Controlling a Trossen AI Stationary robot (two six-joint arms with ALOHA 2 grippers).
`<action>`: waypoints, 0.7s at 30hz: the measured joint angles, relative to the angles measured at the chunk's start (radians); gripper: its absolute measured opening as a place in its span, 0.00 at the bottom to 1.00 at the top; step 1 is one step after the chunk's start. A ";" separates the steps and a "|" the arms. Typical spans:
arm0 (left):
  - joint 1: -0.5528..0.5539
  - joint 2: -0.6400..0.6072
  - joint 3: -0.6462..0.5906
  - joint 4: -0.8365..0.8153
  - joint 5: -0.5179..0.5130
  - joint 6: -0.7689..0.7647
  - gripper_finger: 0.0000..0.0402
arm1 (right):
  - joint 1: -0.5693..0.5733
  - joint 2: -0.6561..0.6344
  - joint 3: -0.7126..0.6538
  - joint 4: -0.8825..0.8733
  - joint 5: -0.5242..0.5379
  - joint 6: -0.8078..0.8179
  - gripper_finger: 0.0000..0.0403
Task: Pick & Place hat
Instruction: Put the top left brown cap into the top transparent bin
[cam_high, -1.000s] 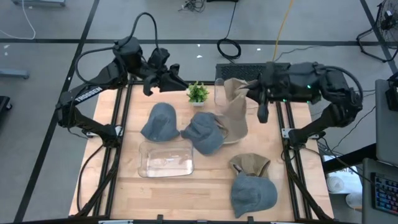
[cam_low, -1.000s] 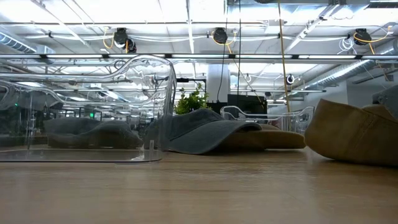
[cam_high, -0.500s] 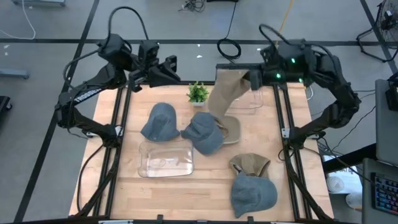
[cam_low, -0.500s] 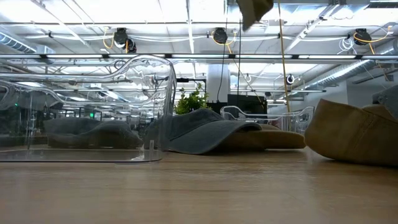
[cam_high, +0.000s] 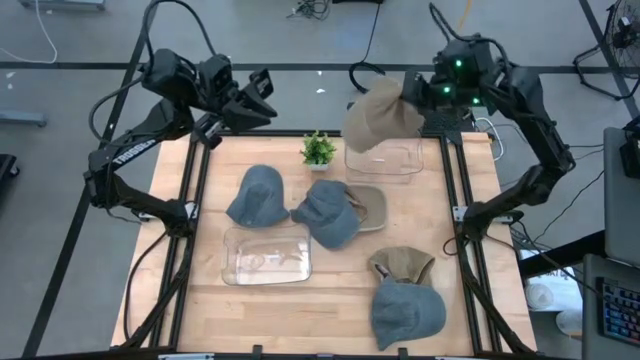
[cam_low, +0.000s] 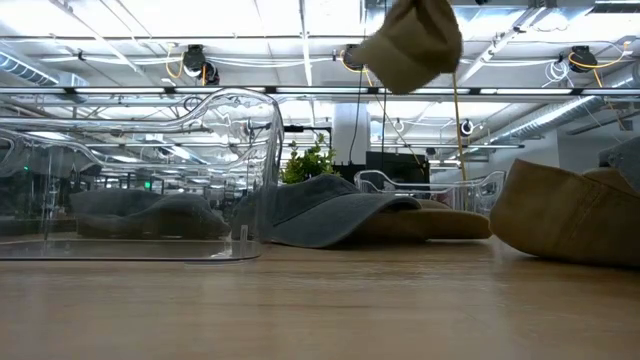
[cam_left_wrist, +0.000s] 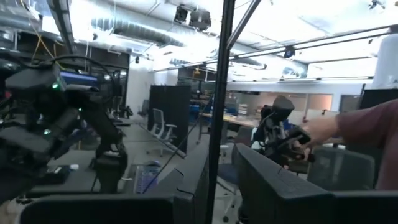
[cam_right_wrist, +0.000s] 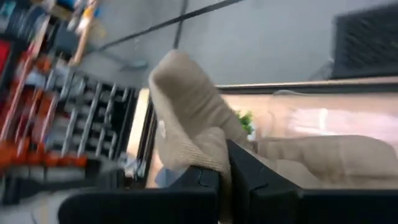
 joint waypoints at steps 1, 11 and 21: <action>0.004 0.000 0.000 -0.001 0.000 -0.002 0.21 | -0.017 -0.002 -0.011 -0.008 0.003 0.029 0.00; 0.027 0.001 0.000 -0.002 0.041 -0.054 0.21 | -0.128 -0.001 -0.209 -0.008 0.128 0.168 0.00; 0.029 0.001 0.000 -0.002 0.157 -0.105 0.21 | -0.142 -0.002 -0.498 0.160 0.140 0.208 0.00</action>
